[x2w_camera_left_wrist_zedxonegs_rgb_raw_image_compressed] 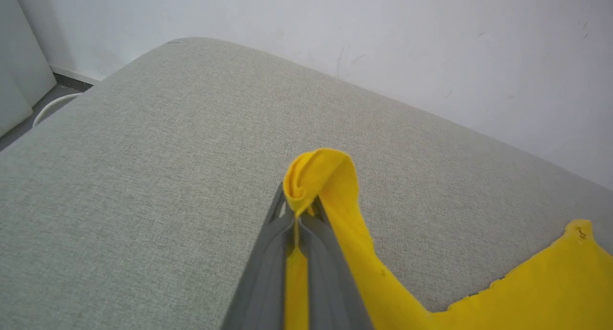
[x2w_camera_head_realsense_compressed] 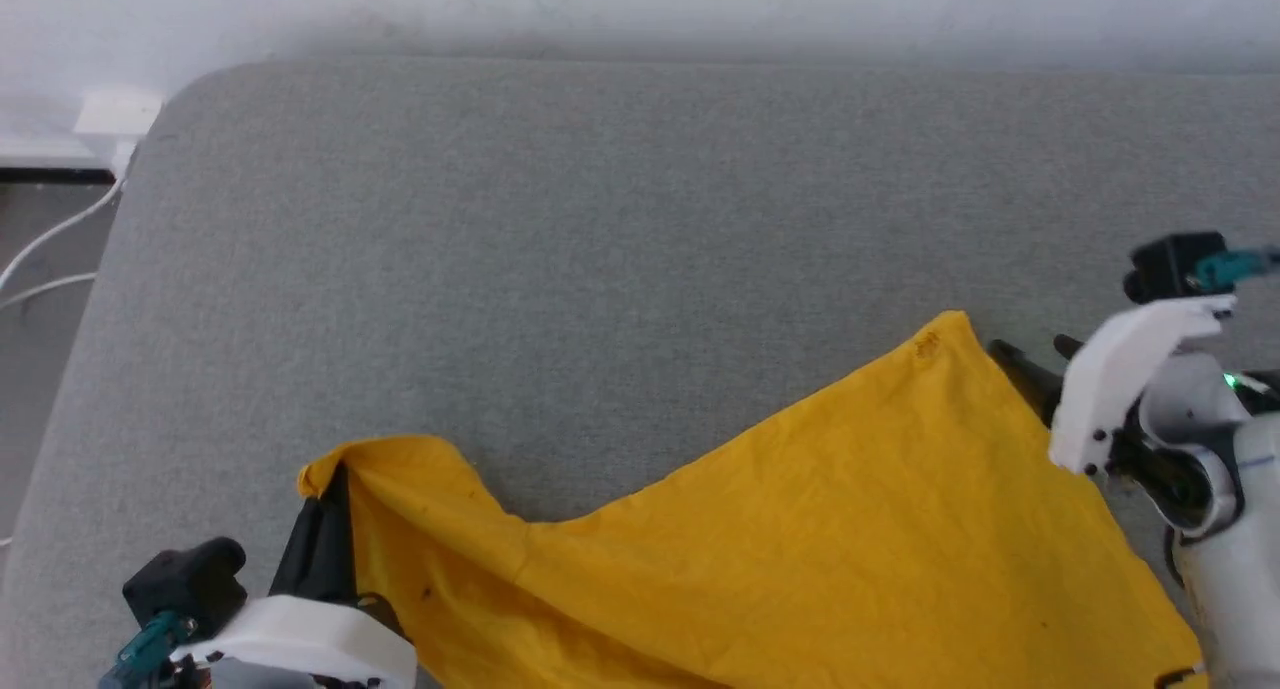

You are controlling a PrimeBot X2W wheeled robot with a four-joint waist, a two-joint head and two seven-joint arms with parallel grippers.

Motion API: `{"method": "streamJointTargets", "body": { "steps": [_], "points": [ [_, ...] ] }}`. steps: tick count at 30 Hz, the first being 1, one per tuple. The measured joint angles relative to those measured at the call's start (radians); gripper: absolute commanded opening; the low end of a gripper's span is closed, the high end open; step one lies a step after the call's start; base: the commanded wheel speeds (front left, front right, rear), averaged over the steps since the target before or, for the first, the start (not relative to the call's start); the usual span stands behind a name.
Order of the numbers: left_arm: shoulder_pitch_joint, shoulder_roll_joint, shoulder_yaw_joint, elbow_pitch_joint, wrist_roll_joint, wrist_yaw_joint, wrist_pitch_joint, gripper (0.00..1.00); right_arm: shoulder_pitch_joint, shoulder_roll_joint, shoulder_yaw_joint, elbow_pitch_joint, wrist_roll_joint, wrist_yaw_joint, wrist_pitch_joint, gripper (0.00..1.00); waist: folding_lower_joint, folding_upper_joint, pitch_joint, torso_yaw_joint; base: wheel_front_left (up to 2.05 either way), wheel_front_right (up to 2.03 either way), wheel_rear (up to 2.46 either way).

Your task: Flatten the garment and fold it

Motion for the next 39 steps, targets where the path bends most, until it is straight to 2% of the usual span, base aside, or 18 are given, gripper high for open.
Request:
{"method": "streamJointTargets", "body": {
  "steps": [7,14,15,16,17,21,26,32,36,39],
  "points": [
    [-0.033,-0.014,-0.018,-0.001,0.009,-0.014,-0.010,0.00,-0.131,-0.001,0.075,0.167,0.023,0.000,0.153,1.00,0.0000,0.0000,0.043,0.046,0.00,0.00,0.00],
    [-0.046,-0.027,-0.023,0.021,0.009,-0.026,-0.019,0.00,-0.193,-0.016,0.105,0.227,0.044,0.000,0.277,1.00,-0.0003,0.0000,0.064,0.076,0.00,0.00,0.00],
    [-0.046,-0.028,-0.023,0.028,0.009,-0.029,-0.022,0.00,-0.200,-0.018,0.112,0.229,0.058,0.000,0.319,0.47,-0.0003,0.0000,0.062,0.078,0.00,0.00,0.00],
    [-0.046,-0.028,-0.023,0.028,0.009,-0.029,-0.022,0.00,-0.200,-0.018,0.112,0.229,0.058,0.000,0.319,0.13,-0.0003,0.0000,0.062,0.078,0.00,0.00,0.00],
    [-0.046,-0.028,-0.022,0.031,0.009,-0.030,-0.022,0.00,-0.200,-0.017,0.116,0.228,0.068,0.000,0.337,0.00,-0.0003,0.0000,0.060,0.078,0.00,0.00,0.00],
    [-0.046,-0.027,-0.021,0.047,0.008,-0.032,-0.026,0.00,-0.184,-0.011,0.136,0.217,0.099,0.000,0.397,0.00,-0.0003,0.0000,0.045,0.072,0.00,0.00,0.00],
    [-0.063,0.001,-0.034,0.071,0.010,-0.065,-0.014,0.00,-0.148,-0.010,0.142,0.177,0.133,0.000,0.379,0.00,-0.0002,0.0000,0.013,0.065,0.00,0.00,0.00],
    [-0.200,0.085,-0.015,0.084,0.027,-0.113,0.043,0.00,-0.168,-0.042,0.146,0.108,0.106,0.000,0.176,0.00,-0.0002,0.0000,-0.038,0.049,0.00,0.00,0.00],
    [-0.364,0.136,0.003,0.114,0.028,-0.154,0.101,0.00,-0.243,-0.058,0.105,0.125,0.053,0.000,0.074,0.00,-0.0002,0.0000,-0.066,0.027,0.00,0.00,0.00],
    [-0.516,0.149,0.007,0.166,0.036,-0.179,0.135,0.00,-0.325,-0.058,0.059,0.155,0.010,0.000,-0.005,0.00,-0.0002,0.0000,-0.076,0.004,0.00,0.00,0.00]
  ]
}}
